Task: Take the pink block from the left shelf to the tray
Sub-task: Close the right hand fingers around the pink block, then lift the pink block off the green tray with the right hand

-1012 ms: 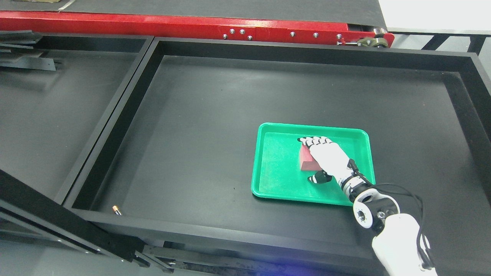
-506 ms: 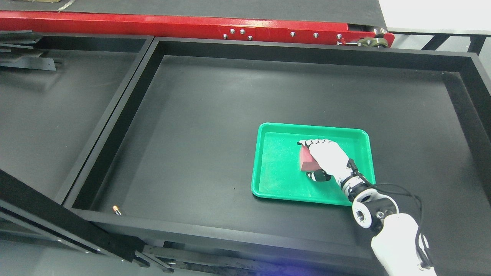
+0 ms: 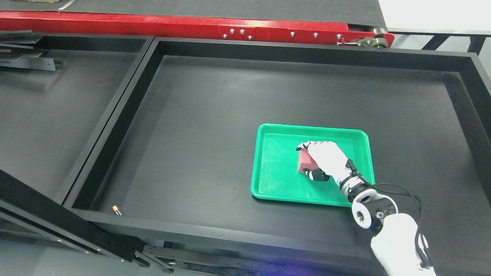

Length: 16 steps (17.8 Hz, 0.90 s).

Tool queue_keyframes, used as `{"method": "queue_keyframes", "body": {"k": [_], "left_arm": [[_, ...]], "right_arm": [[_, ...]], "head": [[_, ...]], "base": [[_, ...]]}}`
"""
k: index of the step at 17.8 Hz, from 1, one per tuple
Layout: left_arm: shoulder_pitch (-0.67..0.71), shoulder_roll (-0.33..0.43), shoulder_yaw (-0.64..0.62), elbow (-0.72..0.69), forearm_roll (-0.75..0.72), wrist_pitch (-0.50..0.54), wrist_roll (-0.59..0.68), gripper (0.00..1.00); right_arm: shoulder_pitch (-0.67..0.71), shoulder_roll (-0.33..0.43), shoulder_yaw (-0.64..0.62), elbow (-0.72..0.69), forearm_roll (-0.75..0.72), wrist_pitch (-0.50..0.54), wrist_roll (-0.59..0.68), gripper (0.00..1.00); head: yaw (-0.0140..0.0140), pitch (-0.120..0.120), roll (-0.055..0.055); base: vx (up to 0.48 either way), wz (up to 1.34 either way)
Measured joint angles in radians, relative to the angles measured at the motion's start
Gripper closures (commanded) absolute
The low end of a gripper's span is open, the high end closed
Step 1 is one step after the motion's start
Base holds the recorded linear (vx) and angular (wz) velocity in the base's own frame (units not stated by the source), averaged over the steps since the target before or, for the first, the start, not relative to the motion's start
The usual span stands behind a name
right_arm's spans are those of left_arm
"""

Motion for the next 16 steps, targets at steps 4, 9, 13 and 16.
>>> {"method": "queue_keyframes", "body": {"k": [4,9,13,16], "left_arm": [[0.000,0.000,0.000,0.000,0.000,0.000,0.000,0.00],[0.000,0.000,0.000,0.000,0.000,0.000,0.000,0.00],[0.000,0.000,0.000,0.000,0.000,0.000,0.000,0.00],[0.000,0.000,0.000,0.000,0.000,0.000,0.000,0.00]], "right_arm": [[0.003,0.000,-0.005,0.000,-0.003,-0.021,-0.021,0.98],[0.024,-0.001,-0.036,-0.024,-0.048,-0.082,-0.148,0.97],[0.051,-0.002,-0.080,-0.057,-0.106,-0.158,-0.250,0.97],[0.076,-0.002,-0.119,-0.086,-0.160,-0.207,-0.324,0.96]], "head": [[0.0000,0.000,0.000],[0.0000,0.000,0.000],[0.0000,0.000,0.000],[0.0000,0.000,0.000]], "base": [[0.000,0.00],[0.000,0.00],[0.000,0.00],[-0.007,0.00]]}}
